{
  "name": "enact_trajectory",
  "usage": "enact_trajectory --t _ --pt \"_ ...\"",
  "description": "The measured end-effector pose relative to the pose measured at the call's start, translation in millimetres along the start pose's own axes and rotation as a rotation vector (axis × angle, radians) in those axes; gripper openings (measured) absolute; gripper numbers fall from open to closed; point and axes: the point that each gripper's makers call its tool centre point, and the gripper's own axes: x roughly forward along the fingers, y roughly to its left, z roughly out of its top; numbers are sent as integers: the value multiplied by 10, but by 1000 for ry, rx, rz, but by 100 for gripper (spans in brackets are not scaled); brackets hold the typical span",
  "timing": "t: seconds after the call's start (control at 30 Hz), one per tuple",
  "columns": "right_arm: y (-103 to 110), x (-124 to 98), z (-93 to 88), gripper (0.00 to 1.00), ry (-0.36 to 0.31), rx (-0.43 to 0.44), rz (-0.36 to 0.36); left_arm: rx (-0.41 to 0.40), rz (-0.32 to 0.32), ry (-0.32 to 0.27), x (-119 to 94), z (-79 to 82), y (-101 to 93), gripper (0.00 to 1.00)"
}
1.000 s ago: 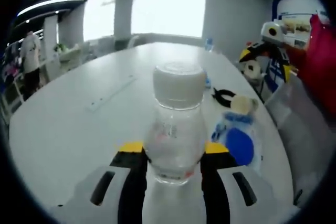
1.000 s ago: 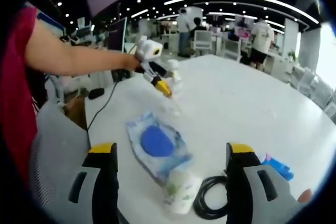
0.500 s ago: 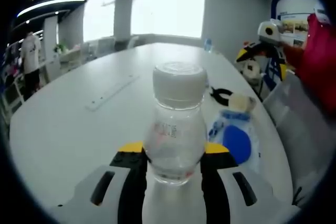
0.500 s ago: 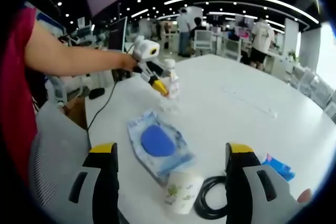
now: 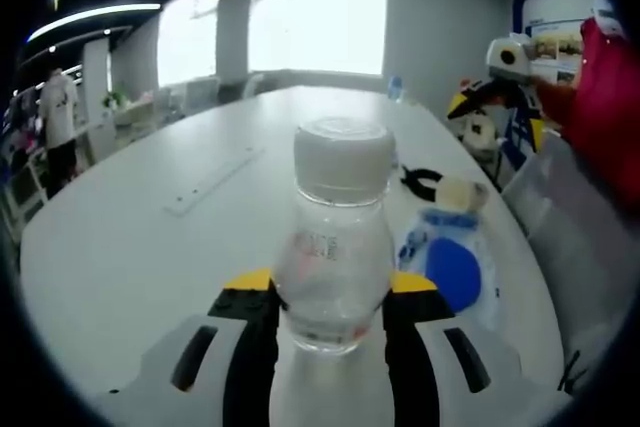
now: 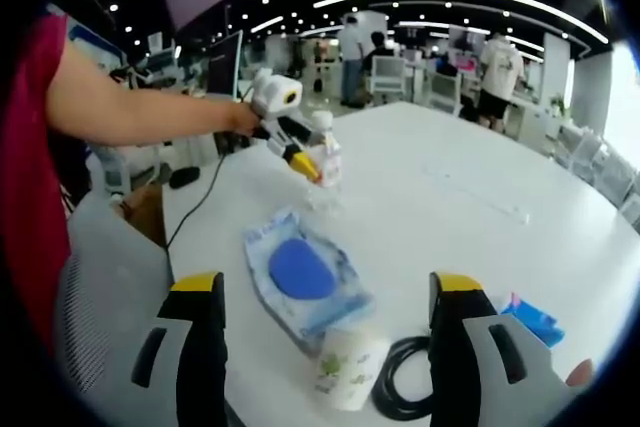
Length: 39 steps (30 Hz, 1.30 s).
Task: Arrange the tabletop items into an orderly group along one side of the table until the central work area is clear of visible clutter.
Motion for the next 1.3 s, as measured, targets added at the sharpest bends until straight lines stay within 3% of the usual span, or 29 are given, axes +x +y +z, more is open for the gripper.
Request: enact_trajectory --t 0.33,0.43,1.3 --pt "-1 0 -9 83 3 0 2 -28 1 24 6 -34 -22 39" --pt "3 7 -6 83 1 -1 6 -50 15 51 10 -103 -4 46" --pt "59 -12 46 82 -21 -14 24 -151 78 28 -251 -247 -190 49"
